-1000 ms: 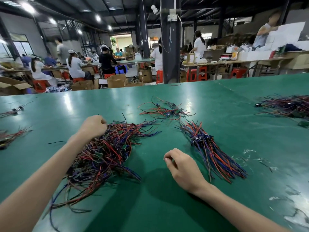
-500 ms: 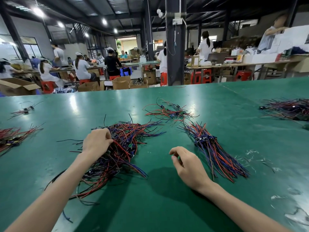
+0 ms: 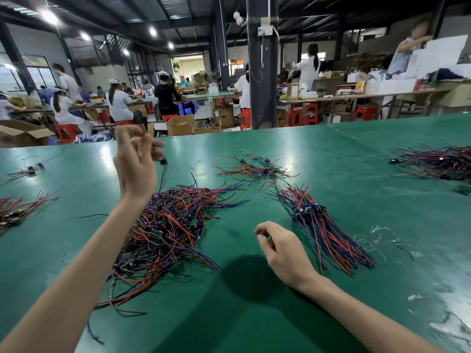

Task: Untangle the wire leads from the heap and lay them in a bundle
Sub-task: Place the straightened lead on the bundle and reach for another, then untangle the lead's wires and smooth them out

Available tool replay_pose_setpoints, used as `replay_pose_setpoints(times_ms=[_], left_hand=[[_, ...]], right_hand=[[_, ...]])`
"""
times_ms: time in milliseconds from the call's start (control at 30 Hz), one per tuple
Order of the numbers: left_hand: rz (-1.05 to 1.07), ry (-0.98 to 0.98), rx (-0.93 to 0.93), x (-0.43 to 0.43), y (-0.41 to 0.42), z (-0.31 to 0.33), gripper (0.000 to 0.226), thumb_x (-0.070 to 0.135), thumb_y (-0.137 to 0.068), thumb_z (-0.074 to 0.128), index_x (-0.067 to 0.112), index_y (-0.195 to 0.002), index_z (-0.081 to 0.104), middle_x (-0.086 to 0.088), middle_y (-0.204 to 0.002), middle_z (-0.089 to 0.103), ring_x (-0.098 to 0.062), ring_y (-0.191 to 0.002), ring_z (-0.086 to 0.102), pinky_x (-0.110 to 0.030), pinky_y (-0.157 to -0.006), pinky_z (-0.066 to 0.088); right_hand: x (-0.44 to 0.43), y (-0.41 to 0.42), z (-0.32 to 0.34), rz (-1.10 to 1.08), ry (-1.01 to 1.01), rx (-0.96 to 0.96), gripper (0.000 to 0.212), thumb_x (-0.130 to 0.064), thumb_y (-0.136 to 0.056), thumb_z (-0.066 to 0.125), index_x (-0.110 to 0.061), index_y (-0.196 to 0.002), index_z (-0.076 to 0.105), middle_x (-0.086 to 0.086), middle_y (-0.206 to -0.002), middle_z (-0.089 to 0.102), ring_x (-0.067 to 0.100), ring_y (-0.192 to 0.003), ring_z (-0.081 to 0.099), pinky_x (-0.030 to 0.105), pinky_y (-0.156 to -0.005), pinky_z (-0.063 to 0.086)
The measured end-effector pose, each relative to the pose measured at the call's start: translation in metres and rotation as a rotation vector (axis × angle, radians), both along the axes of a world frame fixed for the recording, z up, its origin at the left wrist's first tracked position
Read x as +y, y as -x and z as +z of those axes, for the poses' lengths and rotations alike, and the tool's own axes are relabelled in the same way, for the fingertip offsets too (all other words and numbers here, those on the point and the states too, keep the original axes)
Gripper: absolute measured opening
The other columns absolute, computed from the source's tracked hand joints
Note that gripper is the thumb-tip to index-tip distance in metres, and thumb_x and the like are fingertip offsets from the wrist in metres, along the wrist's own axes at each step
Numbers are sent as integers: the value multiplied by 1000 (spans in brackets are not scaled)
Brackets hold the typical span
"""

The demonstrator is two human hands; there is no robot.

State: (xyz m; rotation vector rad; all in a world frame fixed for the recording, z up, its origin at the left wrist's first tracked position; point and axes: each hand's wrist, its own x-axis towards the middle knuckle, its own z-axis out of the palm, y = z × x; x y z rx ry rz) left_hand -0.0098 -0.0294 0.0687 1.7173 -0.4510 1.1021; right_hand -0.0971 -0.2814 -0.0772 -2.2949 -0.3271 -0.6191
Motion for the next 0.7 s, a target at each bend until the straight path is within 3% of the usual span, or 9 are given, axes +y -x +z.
replay_pose_setpoints(times_ms=[133,200,300,500,633,700], left_hand=[[-307,181,59,-43,27,6,15,10,-102,36,23,-95,37,-8,-82,67,-18,-67,64,-28,-66,55],[-436,296,146,-64,37,-7,15,7,-102,33,19,-95,39,-3,-76,69,-16,-67,65,-26,-67,54],[-541,356,284,-92,47,-43,12,8,-102,31,14,-96,40,0,-74,70,-15,-68,66,-24,-67,54],[-541,479,465,-109,49,-105,12,9,-102,33,13,-92,38,-3,-66,67,-14,-55,59,-23,-56,51],[-434,496,480,-95,42,-111,14,10,-103,36,16,-92,42,1,-60,63,-11,-52,52,-22,-50,45],[-385,524,472,-89,39,-109,14,11,-102,38,17,-92,44,2,-58,61,-11,-51,50,-24,-49,41]], right_hand=[[-2,1,5,94,-247,130,8,-14,-95,54,-14,-95,62,-1,-78,61,16,-59,51,31,-61,48],[-4,1,9,151,-459,226,11,-14,-96,53,-13,-95,63,9,-80,66,17,-56,54,27,-56,47],[-6,1,16,219,-733,393,23,-20,-100,44,-10,-102,64,12,-88,71,19,-59,59,28,-57,44],[-10,-4,25,274,-1150,500,26,-23,-100,38,-7,-108,58,15,-94,72,20,-61,60,28,-58,47],[-14,-5,25,303,-1229,524,17,-7,-97,43,-8,-105,59,16,-94,72,22,-62,62,29,-59,48],[-14,-5,25,372,-1240,553,24,-1,-89,51,-5,-111,60,17,-95,71,21,-64,62,28,-60,49]])
